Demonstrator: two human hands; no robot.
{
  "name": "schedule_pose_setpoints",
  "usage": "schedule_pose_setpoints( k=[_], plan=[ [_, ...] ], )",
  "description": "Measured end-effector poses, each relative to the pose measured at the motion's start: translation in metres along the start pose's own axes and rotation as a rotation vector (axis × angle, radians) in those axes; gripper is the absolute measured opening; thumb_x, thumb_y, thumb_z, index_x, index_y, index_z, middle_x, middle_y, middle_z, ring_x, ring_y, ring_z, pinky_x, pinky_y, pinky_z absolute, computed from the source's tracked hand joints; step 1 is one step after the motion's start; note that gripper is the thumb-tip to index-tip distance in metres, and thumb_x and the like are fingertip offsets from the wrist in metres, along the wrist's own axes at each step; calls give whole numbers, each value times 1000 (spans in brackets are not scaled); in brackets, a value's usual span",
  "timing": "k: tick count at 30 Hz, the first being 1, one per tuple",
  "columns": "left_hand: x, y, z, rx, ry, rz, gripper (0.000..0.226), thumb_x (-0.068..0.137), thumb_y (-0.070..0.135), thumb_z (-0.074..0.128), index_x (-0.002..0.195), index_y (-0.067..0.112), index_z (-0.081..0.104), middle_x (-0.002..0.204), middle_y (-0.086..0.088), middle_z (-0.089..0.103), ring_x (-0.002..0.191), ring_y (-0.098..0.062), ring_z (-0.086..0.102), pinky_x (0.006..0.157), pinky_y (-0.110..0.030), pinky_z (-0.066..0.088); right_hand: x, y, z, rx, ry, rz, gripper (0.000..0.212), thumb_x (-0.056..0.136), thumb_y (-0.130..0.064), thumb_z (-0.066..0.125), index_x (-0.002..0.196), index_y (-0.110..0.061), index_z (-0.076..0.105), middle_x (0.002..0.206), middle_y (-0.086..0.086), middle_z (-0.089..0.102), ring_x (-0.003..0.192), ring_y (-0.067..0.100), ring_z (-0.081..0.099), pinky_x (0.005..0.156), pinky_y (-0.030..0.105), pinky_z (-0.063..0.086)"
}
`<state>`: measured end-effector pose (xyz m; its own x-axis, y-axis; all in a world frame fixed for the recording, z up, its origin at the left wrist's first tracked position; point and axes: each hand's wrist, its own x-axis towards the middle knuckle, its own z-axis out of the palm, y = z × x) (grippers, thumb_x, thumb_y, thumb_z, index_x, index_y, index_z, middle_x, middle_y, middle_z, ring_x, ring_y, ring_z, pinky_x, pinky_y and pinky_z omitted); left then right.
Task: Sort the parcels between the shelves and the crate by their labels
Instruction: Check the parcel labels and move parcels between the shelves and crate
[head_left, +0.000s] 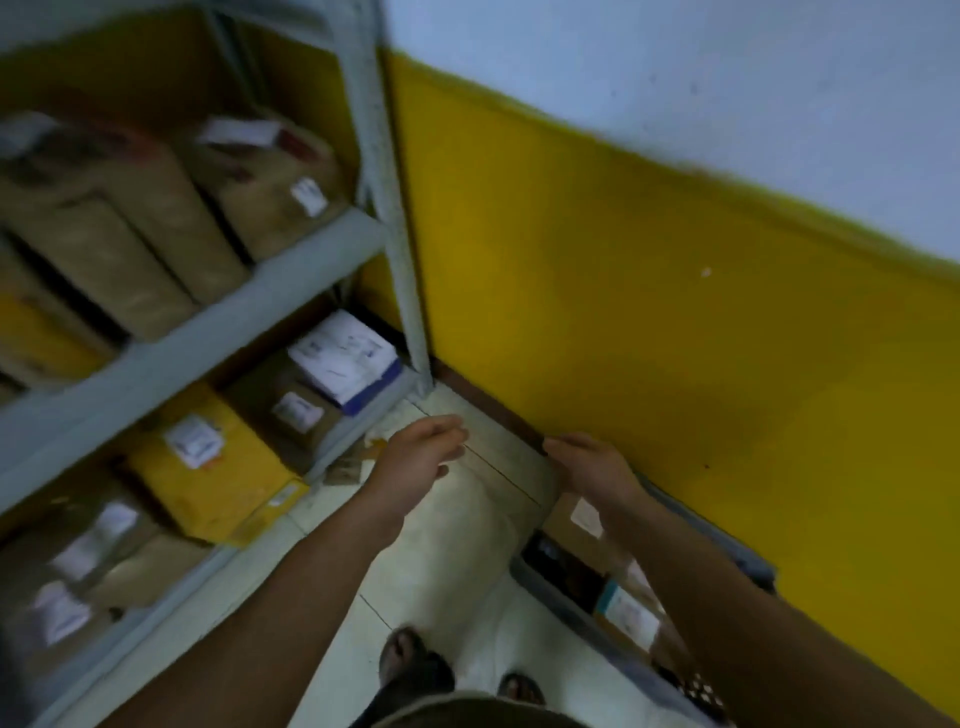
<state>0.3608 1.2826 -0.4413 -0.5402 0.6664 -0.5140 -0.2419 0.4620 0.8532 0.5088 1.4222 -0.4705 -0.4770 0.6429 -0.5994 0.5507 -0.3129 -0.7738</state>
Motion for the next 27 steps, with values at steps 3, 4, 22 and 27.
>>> schedule_pose_setpoints(
  k=[3,4,22,27],
  plan=[
    [-39,21,-49,-43,98,55,19,97,22,54,110,26,66,116,5,66,107,-10,62,89,-27,48,-26,-48,40,-7,-97,-98,24,97,-27,58,119,-18,61,115,4,63,109,22,58,91,35,49],
    [-44,18,-50,-50,108,53,18,97,22,55,108,28,67,115,4,67,107,-10,63,93,-30,49,-33,-48,44,-8,-103,-102,19,96,-28,59,113,-21,62,115,4,64,110,23,59,90,35,51],
    [-213,85,-361,-183,535,336,20,98,24,55,113,25,68,113,9,71,106,-9,65,98,-32,48,-171,-265,348,-100,-632,-571,13,97,-30,57,102,-30,70,108,-7,72,100,5,67,82,20,51],
    [-227,121,-385,-152,564,451,20,97,26,56,112,27,69,106,15,73,103,-4,66,94,-26,48,-185,-313,367,-115,-654,-731,17,96,-34,58,108,-30,69,113,-9,70,107,5,65,88,22,51]
  ],
)
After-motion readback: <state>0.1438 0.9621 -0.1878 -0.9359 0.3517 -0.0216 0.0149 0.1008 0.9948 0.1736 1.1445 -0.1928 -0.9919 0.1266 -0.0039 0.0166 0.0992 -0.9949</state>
